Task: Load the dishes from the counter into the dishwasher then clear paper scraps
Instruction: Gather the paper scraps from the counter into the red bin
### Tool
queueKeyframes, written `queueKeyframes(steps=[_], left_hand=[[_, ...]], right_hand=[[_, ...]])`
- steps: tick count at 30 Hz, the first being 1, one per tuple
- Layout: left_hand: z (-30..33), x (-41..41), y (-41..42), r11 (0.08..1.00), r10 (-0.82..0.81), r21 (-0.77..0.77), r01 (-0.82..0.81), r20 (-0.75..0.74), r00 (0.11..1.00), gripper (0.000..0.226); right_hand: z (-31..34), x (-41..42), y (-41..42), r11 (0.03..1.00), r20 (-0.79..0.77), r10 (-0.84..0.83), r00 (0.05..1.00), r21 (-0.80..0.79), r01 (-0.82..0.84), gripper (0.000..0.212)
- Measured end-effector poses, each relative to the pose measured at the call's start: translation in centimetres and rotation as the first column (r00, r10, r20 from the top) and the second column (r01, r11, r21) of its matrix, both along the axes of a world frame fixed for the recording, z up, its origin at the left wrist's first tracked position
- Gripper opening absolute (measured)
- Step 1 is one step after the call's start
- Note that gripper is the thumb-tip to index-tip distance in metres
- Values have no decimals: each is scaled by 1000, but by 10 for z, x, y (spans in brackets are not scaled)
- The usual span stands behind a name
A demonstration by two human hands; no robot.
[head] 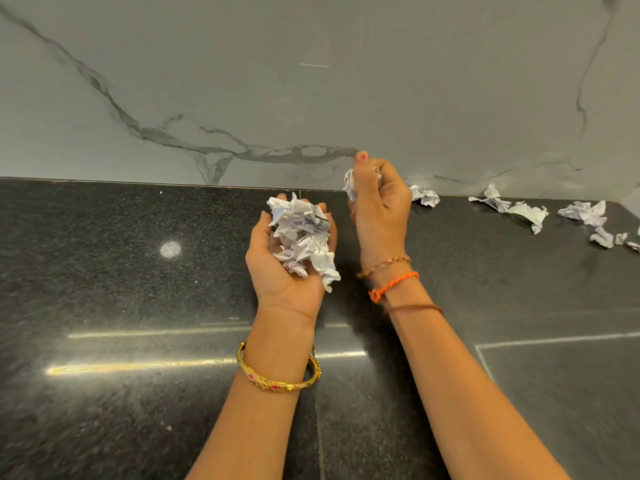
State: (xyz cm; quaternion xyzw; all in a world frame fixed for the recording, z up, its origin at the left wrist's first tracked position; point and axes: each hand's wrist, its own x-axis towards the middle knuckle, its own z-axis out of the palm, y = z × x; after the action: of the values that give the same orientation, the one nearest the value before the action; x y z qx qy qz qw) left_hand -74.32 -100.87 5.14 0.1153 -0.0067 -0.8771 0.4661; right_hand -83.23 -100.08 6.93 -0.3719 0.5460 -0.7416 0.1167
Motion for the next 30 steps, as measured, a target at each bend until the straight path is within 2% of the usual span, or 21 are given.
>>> queueKeyframes(steps=[1,3,5,7,11,13,15,17,18,20,21,22,24,27,30], left_hand=[[0,-1,0,1000,-11,-14,12,11,1000,41],[1,-1,1,997,-41,-67,44,54,998,37],[2,-1,3,993,-52,-103,60,83,995,33],[3,-2,5,988,-74,-128,86,98,992,34],[9,-6,15,967,-160,-175,187,154,975,32],[10,-9,18,967,-143,-175,184,222,964,31],[11,-10,18,971,-139,-164,175,210,968,35],[9,-11,16,979,-95,-153,132,224,970,29],[8,-12,14,986,-55,-138,94,262,963,25],[6,-13,10,993,-19,-104,51,284,959,25],[6,-12,10,995,-34,-85,59,264,964,26],[7,-12,10,994,-56,-75,75,235,970,28],[5,-13,8,993,-79,-74,96,203,976,30],[-2,-14,6,990,-89,-94,108,188,978,31],[-6,-16,5,986,-105,-108,126,183,977,31]], right_hand=[[4,8,7,999,-54,32,998,-17,-33,28],[3,25,18,995,-261,77,962,83,-57,18],[-10,33,24,972,-529,55,847,223,76,29],[-22,35,25,933,-692,12,722,267,240,40],[-26,30,30,883,-820,11,572,277,379,47],[-26,28,30,871,-845,1,536,263,415,48],[-26,27,30,857,-866,-48,498,220,466,49],[-23,24,31,860,-888,-100,450,150,487,52],[-21,22,32,874,-874,-118,471,133,467,53],[-19,11,33,895,-755,-148,639,172,411,55],[-19,2,34,883,-677,-175,715,212,418,56],[-21,-10,35,845,-634,-209,745,266,463,59],[-24,-45,34,716,-646,-191,739,423,555,58],[-27,-91,28,519,-642,-18,767,649,556,54],[-30,-113,17,447,-681,18,732,660,604,44]])
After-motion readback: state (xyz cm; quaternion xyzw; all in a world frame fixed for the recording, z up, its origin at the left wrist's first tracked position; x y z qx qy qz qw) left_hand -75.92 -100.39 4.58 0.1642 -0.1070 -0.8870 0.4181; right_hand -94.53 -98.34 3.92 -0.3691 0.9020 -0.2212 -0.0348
